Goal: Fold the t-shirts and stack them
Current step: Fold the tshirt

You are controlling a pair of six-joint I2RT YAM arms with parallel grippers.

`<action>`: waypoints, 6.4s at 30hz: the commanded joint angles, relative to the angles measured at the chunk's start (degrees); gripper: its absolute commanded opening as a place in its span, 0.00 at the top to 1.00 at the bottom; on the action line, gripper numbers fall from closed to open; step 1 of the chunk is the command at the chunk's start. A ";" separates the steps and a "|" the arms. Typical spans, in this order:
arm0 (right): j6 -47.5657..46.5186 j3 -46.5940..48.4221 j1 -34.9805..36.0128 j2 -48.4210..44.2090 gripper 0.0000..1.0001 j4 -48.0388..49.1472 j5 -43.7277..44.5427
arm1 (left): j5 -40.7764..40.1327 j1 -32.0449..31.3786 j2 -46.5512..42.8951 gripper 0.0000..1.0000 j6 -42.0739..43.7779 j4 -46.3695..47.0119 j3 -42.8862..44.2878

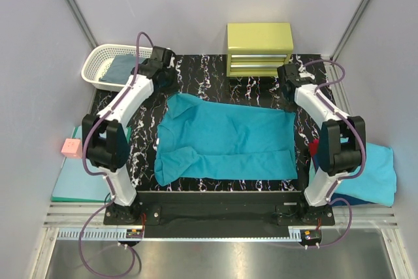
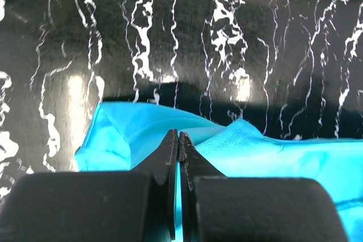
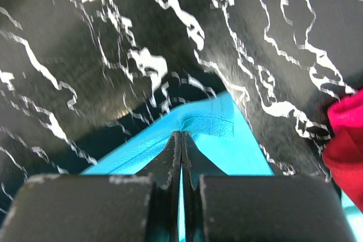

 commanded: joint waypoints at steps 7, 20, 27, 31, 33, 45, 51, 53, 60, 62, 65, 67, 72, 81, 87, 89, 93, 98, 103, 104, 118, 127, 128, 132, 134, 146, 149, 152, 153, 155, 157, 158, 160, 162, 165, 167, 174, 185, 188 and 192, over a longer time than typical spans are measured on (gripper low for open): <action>2.69 -7.84 4.28 -11.06 1.00 -2.76 3.25 | -3.11 -1.48 -11.88 1.00 1.11 1.51 -8.56; 9.10 -15.76 13.15 -18.28 1.00 -6.63 4.75 | -4.08 -4.12 -21.81 1.00 0.40 1.42 -21.12; 13.50 -19.63 17.20 -19.43 1.00 -8.30 5.45 | -5.13 -5.35 -25.69 1.00 0.05 1.42 -27.11; 14.56 -20.25 17.38 -18.90 1.00 -9.00 6.41 | -5.23 -5.61 -26.39 1.00 0.40 1.42 -28.87; 14.99 -20.51 17.38 -18.37 1.00 -9.44 7.38 | -5.31 -5.70 -26.48 1.00 0.49 1.42 -29.48; 18.77 -19.99 17.38 -14.42 1.00 -13.21 11.51 | -5.93 -5.70 -25.34 1.00 1.63 1.42 -32.74; 21.15 -20.60 17.29 -11.25 1.00 -14.27 11.25 | -5.84 -5.70 -25.08 1.00 1.46 1.51 -34.75; 21.33 -20.77 17.29 -10.37 1.00 -14.27 11.43 | -5.75 -5.70 -24.72 1.00 1.46 1.51 -35.37; 22.29 -21.83 17.29 -8.62 1.00 -14.19 10.99 | -5.49 -5.70 -22.97 1.00 1.37 1.60 -36.34; 22.47 -22.18 17.29 -8.44 1.00 -14.27 10.81 | -5.40 -5.79 -22.26 1.00 1.46 1.51 -36.43; 22.56 -22.53 17.20 -7.74 1.00 -14.19 10.46 | -5.49 -5.79 -21.21 1.00 1.46 1.25 -36.51; 22.73 -22.53 17.38 -7.12 1.00 -14.18 10.20 | -5.57 -5.79 -20.24 1.00 1.55 1.07 -36.34; 22.03 -22.18 17.20 -6.76 0.90 -13.22 9.32 | -6.10 -6.05 -19.18 0.94 1.11 0.81 -36.34; 7.54 -12.09 17.29 -15.47 0.25 -6.28 6.24 | -7.07 -6.67 -30.25 0.25 -0.22 4.76 -34.94; 6.03 -9.96 17.20 -12.58 0.73 -4.87 6.94 | -4.79 -6.67 -24.48 0.34 -0.30 5.99 -32.91; 6.56 -10.23 17.11 -9.43 1.00 -4.43 7.03 | -2.60 -6.67 -22.62 0.48 -0.74 7.66 -33.00; 7.96 -10.23 16.68 -4.40 1.00 -4.69 6.42 | -0.48 -6.85 -18.76 0.67 -1.09 8.89 -33.09; 8.85 -9.26 16.32 -0.45 1.00 -4.78 6.42 | -0.13 -7.02 -17.43 0.72 -0.48 8.98 -34.14; 9.28 -6.98 15.62 2.89 1.00 -6.71 6.42 | 0.05 -7.02 -16.11 0.72 -0.04 8.54 -35.28; 9.46 -6.80 15.45 3.60 1.00 -6.98 6.50 | 0.05 -7.02 -15.68 0.72 -0.04 8.37 -35.63; 11.31 -3.90 13.69 7.91 1.00 -11.11 5.63 | -2.23 -7.20 -15.49 0.80 0.49 0.19 -35.72; 5.52 -7.84 15.44 -1.36 0.86 -0.88 1.42 | -4.09 -7.55 -25.48 0.73 -1.00 1.33 -38.18; 4.46 -8.81 15.36 -3.32 0.77 1.17 -0.07 | -3.99 -7.55 -26.99 0.67 -1.09 1.94 -38.10; 0.68 -6.73 15.44 -6.33 0.64 2.17 -8.41 | -4.26 -7.46 -28.33 0.50 -0.30 2.74 -35.29; -0.11 -5.66 15.88 -6.42 0.64 1.02 -9.75 | -5.31 -7.46 -24.83 0.50 -0.12 2.13 -32.83; -2.93 -8.47 18.70 -11.87 0.68 0.23 -10.37 | -3.99 -7.37 -10.05 0.56 -0.65 4.15 -26.68; -3.37 -9.26 19.13 -12.04 0.68 0.75 -11.25 | -4.69 -7.37 -7.68 0.56 -0.21 4.06 -24.48; -4.25 -9.61 19.31 -11.78 0.69 1.11 -11.25 | -4.35 -7.28 -5.57 0.56 -0.39 3.97 -22.46; -4.86 -9.70 19.40 -11.69 0.69 1.11 -11.16 | -4.08 -7.28 -4.61 0.56 -0.39 3.97 -22.02; -5.30 -9.79 19.31 -11.52 0.69 1.02 -10.90 | -3.38 -7.28 -3.64 0.57 -0.56 3.80 -21.31; -6.09 -9.88 19.31 -11.43 0.69 1.02 -10.63 | -3.03 -7.28 -2.23 0.59 -0.65 3.79 -21.31; -6.53 -9.96 19.31 -11.43 0.69 0.93 -10.37 | -3.03 -7.28 -1.88 0.60 -0.74 3.79 -21.49; -6.80 -9.96 19.40 -11.25 0.69 1.02 -10.37 | -2.68 -7.28 -1.26 0.65 -1.09 3.71 -22.10; -6.97 -10.14 19.31 -10.99 0.69 1.02 -10.02 | -2.94 -7.28 -1.52 0.72 -1.09 3.79 -23.06; -6.89 -10.23 19.31 -10.81 0.70 1.02 -10.37 | -3.55 -7.28 -3.44 0.86 -1.27 3.88 -24.64; -6.89 -10.23 19.31 -10.55 0.70 1.11 -10.46 | -3.82 -7.28 -4.24 0.96 -1.00 3.80 -25.26; -6.10 -10.23 19.31 -9.50 0.70 1.89 -10.99 | -3.82 -7.28 -9.16 0.83 -1.35 3.36 -26.85; -4.51 -11.71 19.31 -7.91 0.69 4.71 -15.11 | -1.54 -7.46 -16.98 0.55 -1.53 0.89 -28.78; -4.43 -12.69 19.49 -6.86 0.69 5.50 -15.90 | 0.05 -8.42 -18.56 0.57 -1.97 0.98 -31.24; -3.72 -13.22 19.49 -5.54 0.70 6.20 -16.35 | 0.40 -10.27 -20.06 0.57 -2.93 1.24 -34.23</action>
